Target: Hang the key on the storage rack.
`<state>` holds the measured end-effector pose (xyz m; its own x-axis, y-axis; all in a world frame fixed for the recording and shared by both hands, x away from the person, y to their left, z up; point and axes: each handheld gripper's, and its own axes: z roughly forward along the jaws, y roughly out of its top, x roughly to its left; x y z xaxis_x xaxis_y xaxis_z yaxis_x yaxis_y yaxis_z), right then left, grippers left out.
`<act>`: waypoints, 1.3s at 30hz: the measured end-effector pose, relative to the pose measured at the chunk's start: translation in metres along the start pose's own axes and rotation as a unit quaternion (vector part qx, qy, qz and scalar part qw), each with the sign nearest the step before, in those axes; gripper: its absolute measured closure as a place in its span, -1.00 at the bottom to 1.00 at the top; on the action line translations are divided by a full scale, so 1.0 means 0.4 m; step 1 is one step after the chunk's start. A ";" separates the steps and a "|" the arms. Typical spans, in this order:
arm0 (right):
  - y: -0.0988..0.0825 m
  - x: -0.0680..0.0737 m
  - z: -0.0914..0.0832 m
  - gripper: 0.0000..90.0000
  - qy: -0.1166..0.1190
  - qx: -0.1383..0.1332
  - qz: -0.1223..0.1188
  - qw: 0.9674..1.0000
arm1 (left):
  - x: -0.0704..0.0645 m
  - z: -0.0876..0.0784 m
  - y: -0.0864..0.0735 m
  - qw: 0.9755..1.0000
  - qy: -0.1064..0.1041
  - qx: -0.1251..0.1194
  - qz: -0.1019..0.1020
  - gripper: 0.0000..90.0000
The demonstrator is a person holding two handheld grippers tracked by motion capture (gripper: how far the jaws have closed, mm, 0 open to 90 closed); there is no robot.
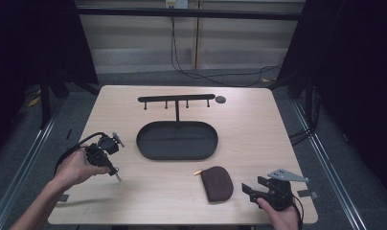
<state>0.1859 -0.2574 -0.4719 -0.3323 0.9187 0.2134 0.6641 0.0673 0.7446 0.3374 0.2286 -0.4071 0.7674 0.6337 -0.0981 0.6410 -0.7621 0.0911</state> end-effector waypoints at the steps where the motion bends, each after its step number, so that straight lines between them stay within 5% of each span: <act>1: 0.000 0.000 0.000 -0.37 0.000 0.000 0.000 1.000 | 0.000 0.000 0.000 1.000 0.000 0.000 0.000 0.98; 20: 0.000 0.000 0.001 -0.37 0.002 0.001 0.001 1.000 | -0.013 -0.054 0.011 1.000 -0.011 -0.005 0.008 0.97; 39: 0.000 -0.001 0.001 -0.38 0.002 0.002 0.000 1.000 | -0.023 -0.149 0.069 1.000 -0.011 -0.013 0.010 0.98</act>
<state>0.1863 -0.2576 -0.4721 -0.3360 0.9168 0.2158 0.6668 0.0698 0.7420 0.3490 0.2094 -0.3447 0.7796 0.6152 -0.1172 0.6260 -0.7707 0.1186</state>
